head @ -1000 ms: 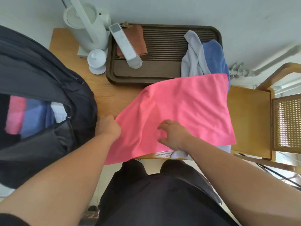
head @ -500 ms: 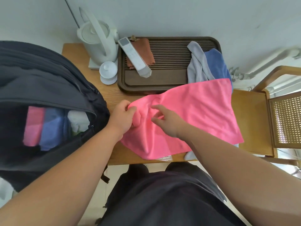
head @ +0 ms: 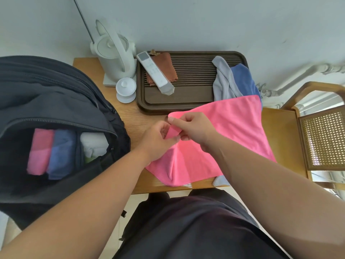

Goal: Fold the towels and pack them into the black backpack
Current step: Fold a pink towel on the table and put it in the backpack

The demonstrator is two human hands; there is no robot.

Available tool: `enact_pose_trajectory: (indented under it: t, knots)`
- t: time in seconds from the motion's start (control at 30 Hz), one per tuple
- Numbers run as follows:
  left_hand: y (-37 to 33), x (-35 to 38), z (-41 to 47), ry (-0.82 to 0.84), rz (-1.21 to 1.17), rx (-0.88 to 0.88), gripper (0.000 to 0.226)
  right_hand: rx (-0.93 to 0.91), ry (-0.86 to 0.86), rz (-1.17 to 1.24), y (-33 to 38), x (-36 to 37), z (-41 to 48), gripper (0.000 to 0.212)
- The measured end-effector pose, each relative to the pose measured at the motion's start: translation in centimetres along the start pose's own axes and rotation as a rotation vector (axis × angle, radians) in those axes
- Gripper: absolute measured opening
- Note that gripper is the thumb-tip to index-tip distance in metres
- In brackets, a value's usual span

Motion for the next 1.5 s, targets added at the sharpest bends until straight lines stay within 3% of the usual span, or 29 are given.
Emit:
enact_pose_trajectory:
  t: [0.1, 0.23, 0.43, 0.6, 0.83, 0.97, 1.23, 1.5]
  knots:
    - [0.8, 1.0, 0.3, 0.044, 0.122, 0.011, 0.028, -0.003, -0.012, -0.065, -0.3, -1.1, -0.1, 0.041]
    - [0.3, 2.1, 0.1, 0.086, 0.273, 0.052, 0.007, 0.002, -0.019, -0.098, -1.0, -2.3, -0.1, 0.028]
    - [-0.3, 1.4, -1.2, -0.089, 0.378, 0.017, 0.028, -0.029, 0.014, -0.066, -0.7, -3.6, 1.5, 0.021]
    - [1.0, 0.8, -3.2, -0.104, 0.447, -0.134, 0.025, -0.033, 0.097, -0.062, 0.2, -3.6, 3.6, 0.032]
    - [4.2, 1.8, -6.7, -0.126, 0.384, -0.326, 0.012, 0.006, 0.252, -0.105, 0.8, -0.5, 6.3, 0.036]
    - [6.3, 1.3, -8.2, -0.229, 0.387, -0.393, 0.011, 0.023, 0.368, -0.249, 1.7, 2.2, 7.0, 0.039]
    - [6.1, -1.5, -10.5, -0.465, 0.292, -0.308, 0.013, -0.022, 0.516, -0.257, 3.9, 8.4, 7.7, 0.029]
    - [5.9, -0.4, -9.2, -0.425, 0.242, -0.276, 0.012, -0.032, 0.441, -0.359, 3.0, 8.5, 8.6, 0.030]
Point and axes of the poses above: each hand's wrist, its own z-axis towards the middle knuckle, its own x-axis out of the palm, y = z × x, the point moved 6 cm from there along z, towards the middle knuckle, and after that the axes turned 6 degrees about -x, right-handed, at the moved point
